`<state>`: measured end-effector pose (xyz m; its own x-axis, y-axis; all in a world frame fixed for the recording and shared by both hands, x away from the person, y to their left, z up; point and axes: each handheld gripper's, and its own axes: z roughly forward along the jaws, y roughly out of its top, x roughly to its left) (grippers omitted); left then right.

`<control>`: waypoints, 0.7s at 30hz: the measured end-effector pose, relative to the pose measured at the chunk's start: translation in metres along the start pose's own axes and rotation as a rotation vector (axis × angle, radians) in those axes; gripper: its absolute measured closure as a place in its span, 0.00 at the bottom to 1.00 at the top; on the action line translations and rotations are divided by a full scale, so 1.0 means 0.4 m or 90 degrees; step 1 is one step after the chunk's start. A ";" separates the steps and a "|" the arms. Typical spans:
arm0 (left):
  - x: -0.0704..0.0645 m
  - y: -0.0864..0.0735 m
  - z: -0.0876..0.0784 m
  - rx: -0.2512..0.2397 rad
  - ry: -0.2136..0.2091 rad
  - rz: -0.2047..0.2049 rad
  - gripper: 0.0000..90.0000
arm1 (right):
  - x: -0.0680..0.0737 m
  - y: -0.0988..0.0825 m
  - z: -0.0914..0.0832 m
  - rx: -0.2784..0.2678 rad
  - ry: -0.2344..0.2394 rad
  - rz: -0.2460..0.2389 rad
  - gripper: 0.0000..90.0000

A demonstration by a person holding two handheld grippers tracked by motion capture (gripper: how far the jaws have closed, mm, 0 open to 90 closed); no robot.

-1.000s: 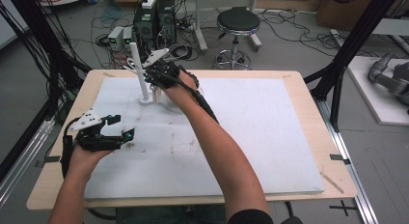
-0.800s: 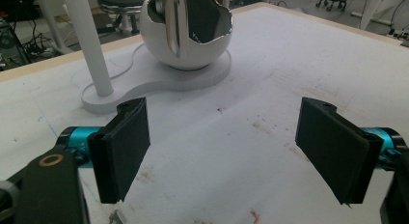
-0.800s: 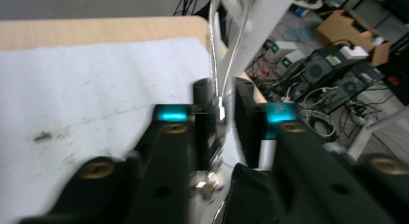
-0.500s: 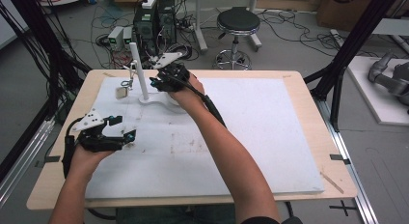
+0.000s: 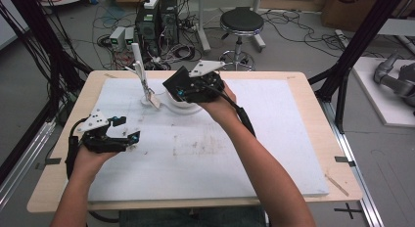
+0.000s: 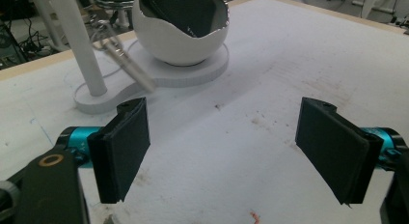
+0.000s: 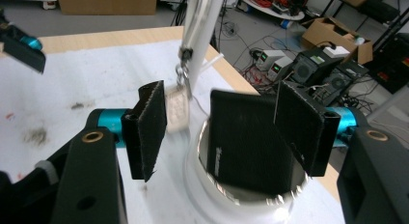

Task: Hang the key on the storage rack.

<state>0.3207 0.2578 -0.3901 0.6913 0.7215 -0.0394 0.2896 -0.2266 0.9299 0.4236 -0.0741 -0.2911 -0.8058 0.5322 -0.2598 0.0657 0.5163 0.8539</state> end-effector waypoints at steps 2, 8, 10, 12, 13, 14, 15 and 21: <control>0.000 0.002 0.007 -0.001 -0.003 0.002 0.22 | -0.004 -0.023 -0.022 -0.003 -0.004 0.002 0.40; -0.001 0.012 0.036 -0.002 -0.015 0.007 0.22 | -0.009 -0.111 -0.085 -0.002 -0.020 0.044 0.35; -0.001 0.016 0.045 -0.004 -0.020 0.009 0.22 | -0.012 -0.141 -0.106 -0.004 -0.028 0.050 0.35; -0.001 0.019 0.054 -0.006 -0.024 0.010 0.22 | -0.017 -0.167 -0.124 -0.001 -0.036 0.061 0.35; -0.002 0.020 0.058 -0.006 -0.025 0.010 0.22 | -0.019 -0.179 -0.134 -0.001 -0.038 0.066 0.35; -0.001 0.021 0.061 -0.005 -0.026 0.012 0.22 | -0.024 -0.190 -0.143 0.000 -0.041 0.070 0.35; -0.001 0.021 0.065 -0.007 -0.029 0.012 0.22 | -0.026 -0.199 -0.151 0.001 -0.045 0.078 0.34; 0.002 0.021 0.082 -0.006 -0.037 0.014 0.22 | -0.037 -0.248 -0.203 -0.004 -0.065 0.103 0.32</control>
<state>0.3453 0.2353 -0.3945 0.7345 0.6775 -0.0398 0.2676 -0.2352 0.9344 0.3811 -0.1877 -0.3352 -0.7206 0.6740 -0.1627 0.1860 0.4139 0.8911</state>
